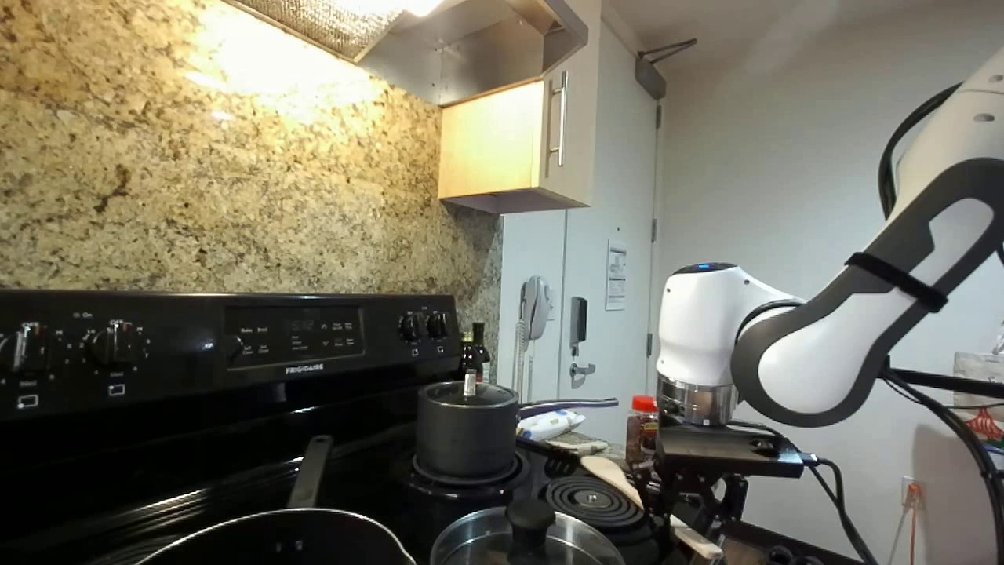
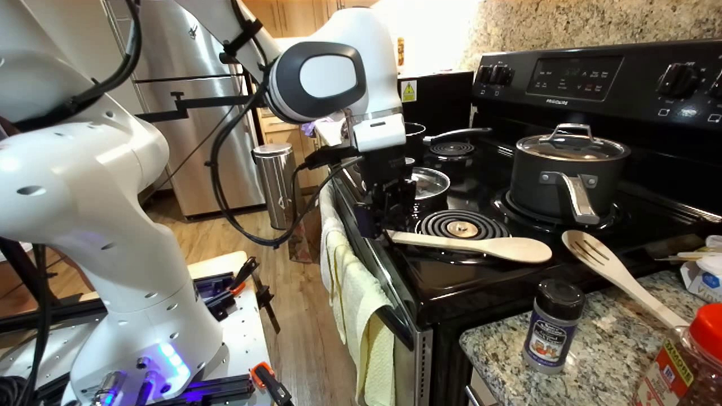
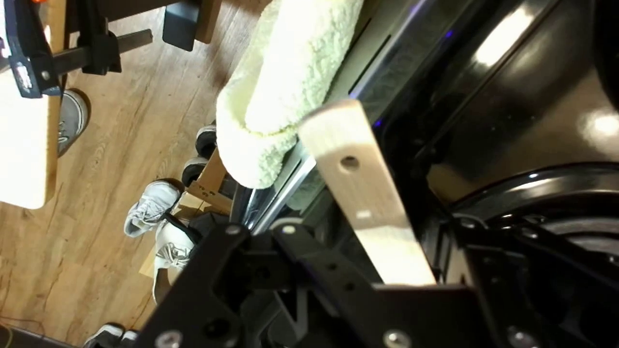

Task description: Place the wooden spoon in the pot

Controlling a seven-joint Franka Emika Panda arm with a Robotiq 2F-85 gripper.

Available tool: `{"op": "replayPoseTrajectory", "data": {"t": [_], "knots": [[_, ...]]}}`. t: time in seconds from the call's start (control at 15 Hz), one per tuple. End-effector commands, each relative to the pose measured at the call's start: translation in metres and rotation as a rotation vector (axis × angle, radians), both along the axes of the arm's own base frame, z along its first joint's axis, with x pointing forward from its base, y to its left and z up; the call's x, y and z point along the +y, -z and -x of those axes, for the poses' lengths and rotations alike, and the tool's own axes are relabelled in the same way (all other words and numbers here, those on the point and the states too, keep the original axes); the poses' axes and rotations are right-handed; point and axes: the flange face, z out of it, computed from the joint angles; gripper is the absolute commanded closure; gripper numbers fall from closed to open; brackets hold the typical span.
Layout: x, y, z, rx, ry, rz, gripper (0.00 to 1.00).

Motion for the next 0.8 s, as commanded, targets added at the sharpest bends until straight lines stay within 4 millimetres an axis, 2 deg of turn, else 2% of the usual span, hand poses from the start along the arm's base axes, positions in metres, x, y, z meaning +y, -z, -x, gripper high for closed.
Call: {"op": "replayPoseTrajectory", "data": {"t": [0.0,0.07,0.13,0.33,0.47,0.73], "knots": [[0.008,-0.003,-0.005,-0.031,-0.005,-0.003,0.90],[0.009,-0.004,-0.006,-0.036,-0.007,-0.003,0.94],[0.012,-0.007,-0.007,-0.044,-0.017,-0.004,0.90],[0.024,-0.022,-0.008,-0.050,-0.055,-0.005,0.89],[0.036,-0.045,-0.006,-0.074,-0.091,0.015,0.89],[0.079,-0.105,0.012,-0.036,-0.260,0.032,0.89]]}}
